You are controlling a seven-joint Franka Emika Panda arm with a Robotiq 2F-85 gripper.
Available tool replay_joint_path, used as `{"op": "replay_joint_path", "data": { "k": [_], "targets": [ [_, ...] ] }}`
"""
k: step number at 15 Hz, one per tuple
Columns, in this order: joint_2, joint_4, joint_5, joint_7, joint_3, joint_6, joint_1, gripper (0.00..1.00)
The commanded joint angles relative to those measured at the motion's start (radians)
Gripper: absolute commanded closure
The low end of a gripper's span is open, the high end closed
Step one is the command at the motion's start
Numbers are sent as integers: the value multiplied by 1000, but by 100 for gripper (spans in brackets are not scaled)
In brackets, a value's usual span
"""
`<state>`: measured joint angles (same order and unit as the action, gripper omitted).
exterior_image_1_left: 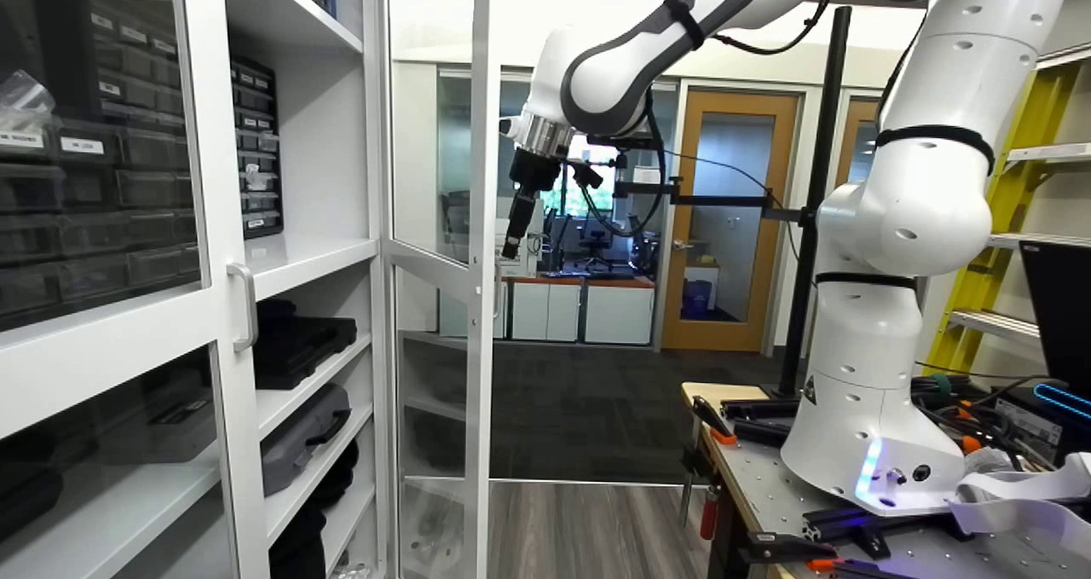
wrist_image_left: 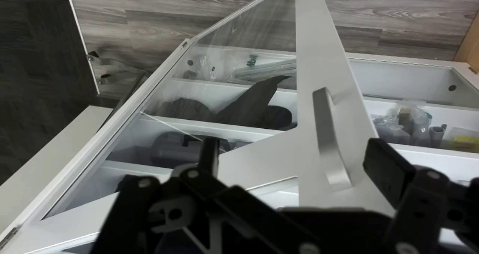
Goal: Open the cabinet door
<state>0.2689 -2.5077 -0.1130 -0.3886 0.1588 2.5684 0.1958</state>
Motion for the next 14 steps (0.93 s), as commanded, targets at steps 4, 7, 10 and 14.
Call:
{"op": "replay_joint_path", "data": {
  "k": [4, 7, 10, 14],
  "targets": [
    [97, 46, -41, 246, -86, -332, -31, 0],
    [128, 75, -33, 342, -118, -452, -43, 0],
    [155, 107, -25, 431, -137, -520, -50, 0],
    [171, 151, 14, 476, -151, -536, -79, 0]
  ]
}}
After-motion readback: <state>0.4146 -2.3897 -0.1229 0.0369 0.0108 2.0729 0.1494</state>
